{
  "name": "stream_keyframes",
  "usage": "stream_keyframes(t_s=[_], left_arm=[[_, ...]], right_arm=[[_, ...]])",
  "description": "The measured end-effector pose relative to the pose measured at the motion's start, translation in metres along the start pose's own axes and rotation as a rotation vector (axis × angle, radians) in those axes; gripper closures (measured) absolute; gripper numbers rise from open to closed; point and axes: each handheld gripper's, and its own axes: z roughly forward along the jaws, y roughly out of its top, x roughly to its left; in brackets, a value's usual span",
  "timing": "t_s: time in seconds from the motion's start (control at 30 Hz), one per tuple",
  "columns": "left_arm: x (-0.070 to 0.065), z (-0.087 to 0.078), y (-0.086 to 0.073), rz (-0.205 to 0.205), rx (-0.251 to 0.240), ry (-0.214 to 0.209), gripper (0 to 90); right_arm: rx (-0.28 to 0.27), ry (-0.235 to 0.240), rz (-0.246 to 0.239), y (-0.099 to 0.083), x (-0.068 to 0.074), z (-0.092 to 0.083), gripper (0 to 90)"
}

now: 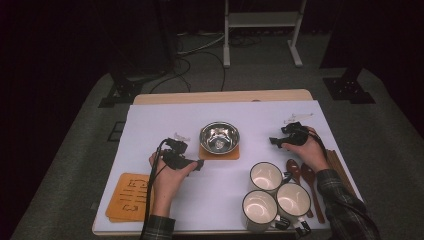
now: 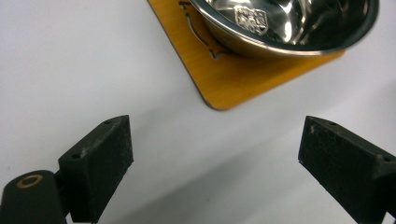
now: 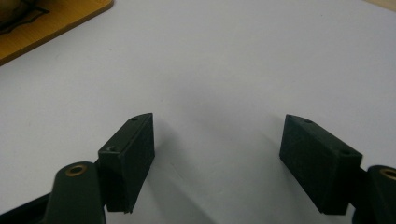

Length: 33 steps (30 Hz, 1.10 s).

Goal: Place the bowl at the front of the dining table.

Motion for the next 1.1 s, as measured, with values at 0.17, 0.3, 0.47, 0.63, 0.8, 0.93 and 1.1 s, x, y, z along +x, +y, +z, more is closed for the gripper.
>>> stream_keyframes(t_s=[0.17,0.3,0.47,0.63,0.8,0.93,1.1], left_arm=[[-0.008,-0.004,-0.01,0.012,-0.025,-0.007,8.9],[-0.014,-0.006,-0.019,0.015,-0.031,-0.023,8.8],[-0.022,-0.006,-0.028,0.03,-0.043,-0.047,8.8],[-0.031,-0.007,-0.039,0.04,-0.057,-0.084,8.8],[-0.038,-0.009,-0.047,0.048,-0.066,-0.093,8.8],[-0.044,-0.012,-0.054,0.051,-0.072,-0.097,8.8],[-0.051,-0.012,-0.065,0.069,-0.064,-0.093,8.8]], right_arm=[[0.0,0.0,0.0,0.0,0.0,0.0,24.8],[0.0,-0.001,0.0,0.0,0.0,0.0,24.8],[0.0,-0.001,0.0,0.0,0.0,0.0,24.8],[-0.001,-0.002,-0.004,0.0,0.0,0.0,24.7],[-0.002,-0.002,-0.004,0.0,0.0,0.0,24.6],[-0.001,-0.002,-0.002,0.0,0.0,0.0,24.6],[0.0,-0.002,-0.002,0.0,0.0,0.0,24.5]])
